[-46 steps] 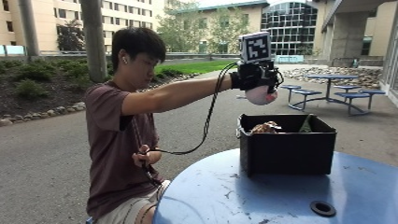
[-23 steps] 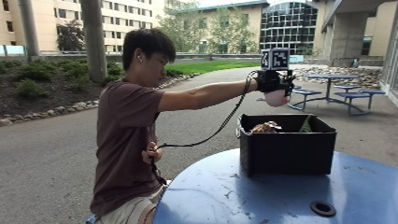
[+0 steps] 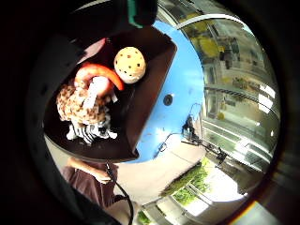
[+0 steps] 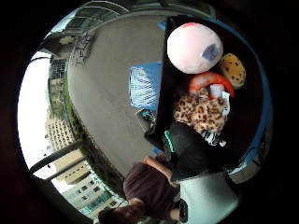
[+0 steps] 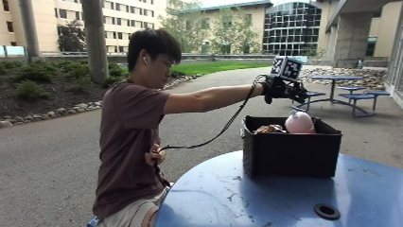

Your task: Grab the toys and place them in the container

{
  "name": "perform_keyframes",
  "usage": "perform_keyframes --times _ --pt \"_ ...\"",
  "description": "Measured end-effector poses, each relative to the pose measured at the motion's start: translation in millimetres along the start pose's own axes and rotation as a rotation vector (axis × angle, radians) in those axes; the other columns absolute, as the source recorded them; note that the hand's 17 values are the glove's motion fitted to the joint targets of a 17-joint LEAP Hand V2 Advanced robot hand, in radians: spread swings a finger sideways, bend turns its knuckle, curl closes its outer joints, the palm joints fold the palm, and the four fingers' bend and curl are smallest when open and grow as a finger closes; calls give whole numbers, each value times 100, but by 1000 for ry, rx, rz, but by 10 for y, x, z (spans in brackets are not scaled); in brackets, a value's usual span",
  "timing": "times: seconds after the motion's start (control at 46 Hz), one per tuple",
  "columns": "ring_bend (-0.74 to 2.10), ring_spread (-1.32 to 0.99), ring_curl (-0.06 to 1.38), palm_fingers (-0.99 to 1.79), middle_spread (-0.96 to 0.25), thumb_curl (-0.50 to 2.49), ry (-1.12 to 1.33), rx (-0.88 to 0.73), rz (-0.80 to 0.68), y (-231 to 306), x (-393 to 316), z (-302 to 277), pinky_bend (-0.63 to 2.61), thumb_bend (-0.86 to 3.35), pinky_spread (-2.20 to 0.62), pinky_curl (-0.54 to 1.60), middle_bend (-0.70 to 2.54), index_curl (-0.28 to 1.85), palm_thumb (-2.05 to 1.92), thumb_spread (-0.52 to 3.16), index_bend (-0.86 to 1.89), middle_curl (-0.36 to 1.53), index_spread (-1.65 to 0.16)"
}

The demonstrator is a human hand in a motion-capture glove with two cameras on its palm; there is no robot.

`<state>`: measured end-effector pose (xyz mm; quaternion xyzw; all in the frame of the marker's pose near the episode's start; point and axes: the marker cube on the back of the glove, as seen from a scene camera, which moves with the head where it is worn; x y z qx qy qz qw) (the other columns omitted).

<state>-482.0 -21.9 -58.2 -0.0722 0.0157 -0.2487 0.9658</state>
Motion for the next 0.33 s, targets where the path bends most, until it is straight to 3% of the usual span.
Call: perform_keyframes --times 0.326 --pt "36 -1 42 -36 5 60 -25 97 -12 382 468 -42 106 -1 3 37 8 30 18 120 5 39 -18"
